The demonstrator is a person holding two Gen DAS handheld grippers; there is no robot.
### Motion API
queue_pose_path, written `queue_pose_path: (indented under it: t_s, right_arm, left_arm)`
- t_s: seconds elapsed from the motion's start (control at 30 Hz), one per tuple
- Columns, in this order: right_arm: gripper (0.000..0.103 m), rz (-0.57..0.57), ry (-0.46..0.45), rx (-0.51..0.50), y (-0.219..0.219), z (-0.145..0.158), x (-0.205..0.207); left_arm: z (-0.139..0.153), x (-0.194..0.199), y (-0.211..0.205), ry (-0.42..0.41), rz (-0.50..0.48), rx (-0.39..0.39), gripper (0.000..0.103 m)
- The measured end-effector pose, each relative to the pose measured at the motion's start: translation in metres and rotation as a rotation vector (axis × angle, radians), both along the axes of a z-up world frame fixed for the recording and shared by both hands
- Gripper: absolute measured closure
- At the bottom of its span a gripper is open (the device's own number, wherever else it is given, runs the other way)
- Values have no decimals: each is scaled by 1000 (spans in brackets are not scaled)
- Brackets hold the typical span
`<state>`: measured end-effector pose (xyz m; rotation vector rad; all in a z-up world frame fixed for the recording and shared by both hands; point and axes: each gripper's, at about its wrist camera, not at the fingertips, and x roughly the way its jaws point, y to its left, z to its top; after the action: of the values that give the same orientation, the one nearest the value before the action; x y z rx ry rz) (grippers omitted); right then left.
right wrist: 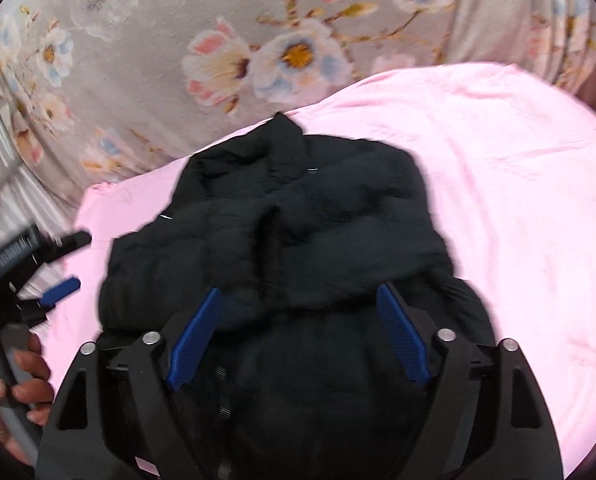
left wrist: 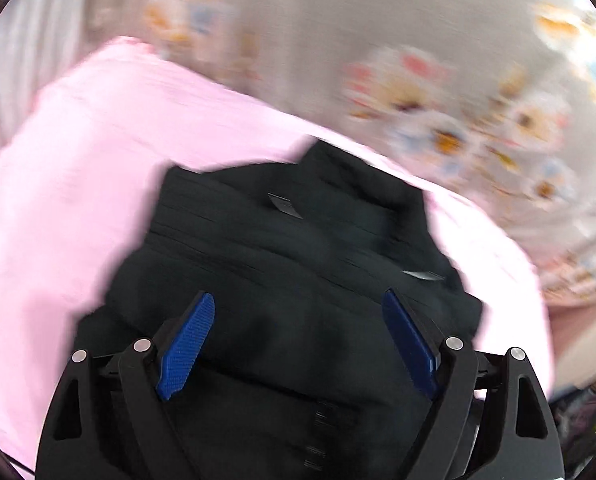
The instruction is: Fold large clothes
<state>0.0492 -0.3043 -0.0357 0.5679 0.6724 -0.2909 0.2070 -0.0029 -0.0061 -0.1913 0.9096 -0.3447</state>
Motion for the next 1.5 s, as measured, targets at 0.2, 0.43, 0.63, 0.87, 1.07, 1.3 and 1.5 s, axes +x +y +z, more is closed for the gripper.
queue_pose_path:
  t_s: [0.2,0.43,0.63,0.87,1.07,1.3,1.5]
  right_arm:
    - [24,22,13,78,2,-22,68]
    - [87,95,29,87,12,-14,115]
    - [88,110,-72,-270,41,54,101]
    - [86,47,165,-174,15,-47,119]
    - [84,73,176,-267,29,-78,131]
    - [84,59,129,-271,27,-99,129]
    - [84,58,105,-258,26,-101,127]
  left_arm:
    - [-34,58,56,58,154,92,22]
    - [-49,82,81,114,185,56,28]
    - [-39,85,64,82,150,42,28]
    - [-88,89,17,113,79,177,27]
    - [-120,89,5,71,75,281,21]
    - [-143,87,1,-1,93,333,12]
    - [-146,86,-4,-21,108,367,10]
